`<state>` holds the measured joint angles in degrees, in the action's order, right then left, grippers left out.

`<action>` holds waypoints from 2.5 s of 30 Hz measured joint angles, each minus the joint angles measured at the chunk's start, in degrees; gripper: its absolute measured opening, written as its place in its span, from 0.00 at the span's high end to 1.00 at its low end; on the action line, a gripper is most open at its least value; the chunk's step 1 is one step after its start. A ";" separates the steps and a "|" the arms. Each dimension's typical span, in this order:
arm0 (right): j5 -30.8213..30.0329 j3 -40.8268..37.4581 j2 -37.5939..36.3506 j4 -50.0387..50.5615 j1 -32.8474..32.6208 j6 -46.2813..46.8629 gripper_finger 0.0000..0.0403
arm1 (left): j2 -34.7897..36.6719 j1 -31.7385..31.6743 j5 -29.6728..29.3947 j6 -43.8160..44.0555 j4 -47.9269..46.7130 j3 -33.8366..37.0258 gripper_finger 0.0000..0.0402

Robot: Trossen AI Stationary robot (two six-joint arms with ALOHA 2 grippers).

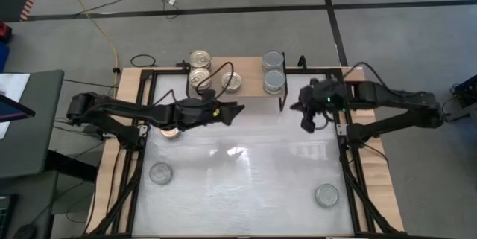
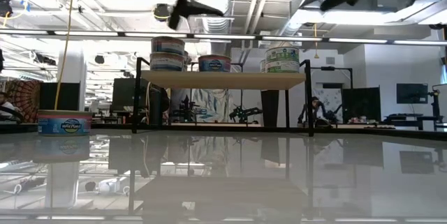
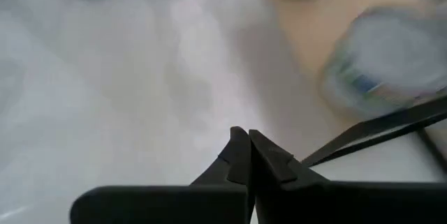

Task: Stack canned seafood by type on shelf
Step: Stack the blue pink tuna can on top of the other blue pink tuna can on the shelf

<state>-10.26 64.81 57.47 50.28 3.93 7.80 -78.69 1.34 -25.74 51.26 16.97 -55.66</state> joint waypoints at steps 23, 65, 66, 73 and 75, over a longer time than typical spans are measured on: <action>-0.36 -20.86 7.93 -34.88 -22.75 21.62 0.94 | 20.02 7.10 -0.74 26.99 -78.76 0.00 0.33; -0.37 -12.19 33.58 -66.45 -15.35 31.20 0.94 | 17.59 -30.81 28.96 -36.53 -78.71 17.72 0.36; -0.37 -12.19 33.54 -66.51 -15.35 31.20 0.94 | 17.12 -30.32 30.31 -35.35 -78.91 17.70 0.36; -0.35 -12.19 33.53 -65.79 -15.55 31.19 0.94 | 13.96 -21.39 39.24 -27.18 -78.38 17.57 0.36; -0.19 -12.19 33.53 -65.71 -15.89 30.80 0.94 | 13.87 -17.98 40.27 -23.71 -77.51 17.58 0.36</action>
<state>-10.45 52.62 91.00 -15.43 -11.96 38.60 -64.82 -16.65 14.53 27.56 -60.54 -38.08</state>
